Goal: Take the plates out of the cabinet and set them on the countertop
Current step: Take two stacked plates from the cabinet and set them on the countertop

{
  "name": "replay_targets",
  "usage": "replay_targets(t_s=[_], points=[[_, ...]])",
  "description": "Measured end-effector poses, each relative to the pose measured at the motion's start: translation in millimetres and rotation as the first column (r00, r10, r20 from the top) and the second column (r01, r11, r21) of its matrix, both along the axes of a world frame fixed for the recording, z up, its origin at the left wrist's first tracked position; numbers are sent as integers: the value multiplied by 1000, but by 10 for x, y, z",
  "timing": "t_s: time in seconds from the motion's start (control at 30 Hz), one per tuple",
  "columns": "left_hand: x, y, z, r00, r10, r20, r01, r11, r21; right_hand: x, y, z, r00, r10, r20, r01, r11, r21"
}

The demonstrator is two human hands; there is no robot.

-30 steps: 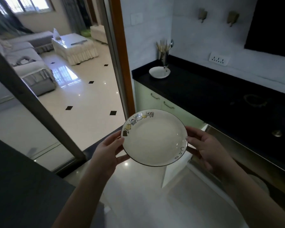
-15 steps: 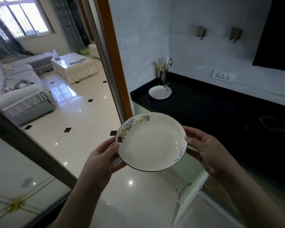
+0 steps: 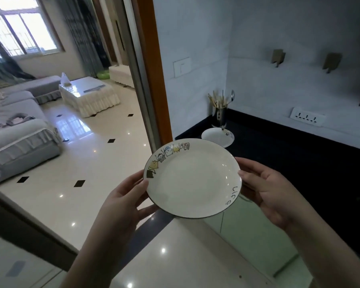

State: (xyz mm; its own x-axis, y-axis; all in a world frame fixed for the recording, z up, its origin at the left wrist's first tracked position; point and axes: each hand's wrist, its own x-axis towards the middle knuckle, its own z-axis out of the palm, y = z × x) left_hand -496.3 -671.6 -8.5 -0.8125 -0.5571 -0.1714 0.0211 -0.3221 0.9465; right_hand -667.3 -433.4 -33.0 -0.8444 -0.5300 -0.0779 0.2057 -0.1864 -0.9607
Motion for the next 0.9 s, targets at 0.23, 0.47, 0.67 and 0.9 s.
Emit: replay_targets(t_s=[0.23, 0.47, 0.67, 0.9], points=[[-591, -881, 111, 993, -117, 20, 118, 993, -29, -235, -633, 94, 991, -131, 27, 132, 991, -29], [-1518, -822, 68, 956, -294, 15, 294, 955, 27, -580, -396, 76, 940, -337, 48, 339, 940, -42], [-2404, -465, 14, 898, -435, 62, 433, 900, 50, -1074, 41, -75, 904, -427, 18, 427, 904, -12], [-3310, -107, -33, 876, -472, 98, 469, 882, 50, -1783, 437, -186, 887, -461, -14, 460, 887, -49]])
